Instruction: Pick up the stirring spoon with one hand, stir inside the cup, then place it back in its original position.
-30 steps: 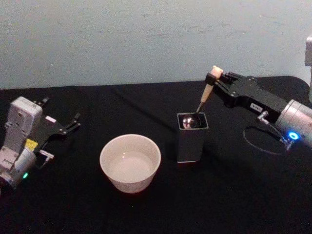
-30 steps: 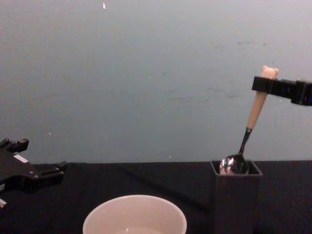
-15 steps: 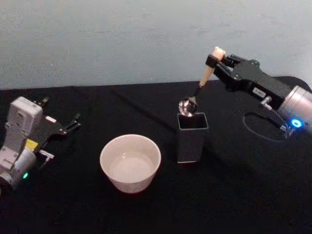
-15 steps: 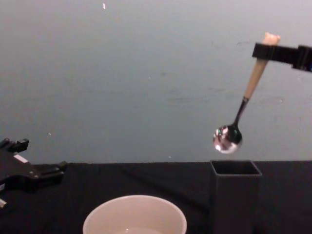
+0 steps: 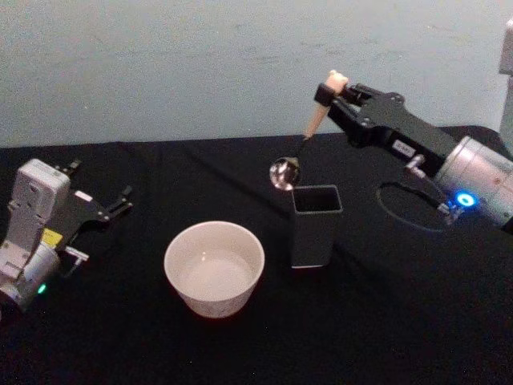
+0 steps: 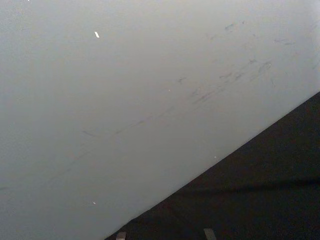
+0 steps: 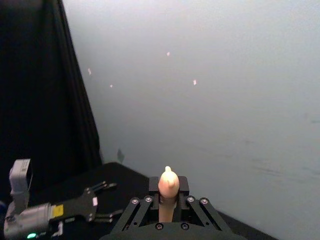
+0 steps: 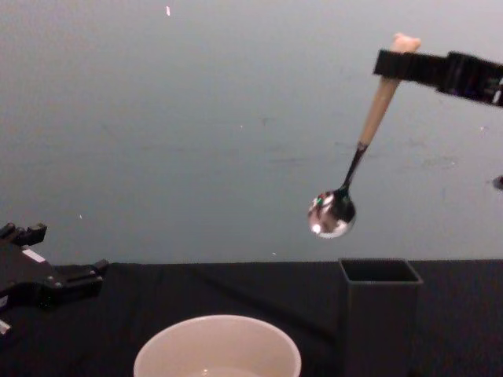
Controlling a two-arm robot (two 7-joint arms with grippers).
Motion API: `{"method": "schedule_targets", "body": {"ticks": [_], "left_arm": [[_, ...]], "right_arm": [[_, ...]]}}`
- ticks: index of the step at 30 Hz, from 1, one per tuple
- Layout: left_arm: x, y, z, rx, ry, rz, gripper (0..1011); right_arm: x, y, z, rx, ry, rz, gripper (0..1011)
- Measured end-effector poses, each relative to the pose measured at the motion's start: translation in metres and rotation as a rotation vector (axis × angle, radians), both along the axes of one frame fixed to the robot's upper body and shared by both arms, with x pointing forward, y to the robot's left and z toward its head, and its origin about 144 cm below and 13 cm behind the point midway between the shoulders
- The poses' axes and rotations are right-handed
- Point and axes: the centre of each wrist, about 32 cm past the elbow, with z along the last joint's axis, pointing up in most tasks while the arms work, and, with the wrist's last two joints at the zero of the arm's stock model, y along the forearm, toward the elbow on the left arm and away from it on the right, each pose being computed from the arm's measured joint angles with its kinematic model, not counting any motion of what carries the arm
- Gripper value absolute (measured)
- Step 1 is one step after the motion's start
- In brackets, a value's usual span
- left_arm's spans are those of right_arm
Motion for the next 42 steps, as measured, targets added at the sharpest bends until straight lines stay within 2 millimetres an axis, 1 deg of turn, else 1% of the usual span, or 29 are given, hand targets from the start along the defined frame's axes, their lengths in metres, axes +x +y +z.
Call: {"method": "schedule_targets", "body": {"ticks": [5,16,31,42], "left_arm": [[0.000,0.000,0.000,0.000,0.000,0.000,1001],[0.000,0.000,0.000,0.000,0.000,0.000,1001],[0.000,0.000,0.000,0.000,0.000,0.000,1001],[0.000,0.000,0.000,0.000,0.000,0.000,1001]], "right_arm": [[-0.002,0.010,-0.006,-0.033,0.011,0.035,213],[-0.007,0.024,-0.019,-0.082,0.026,0.122,213],[-0.014,0.034,-0.033,-0.140,0.029,0.203,213],[-0.011,0.042,-0.047,-0.183,0.019,0.237,213]]}}
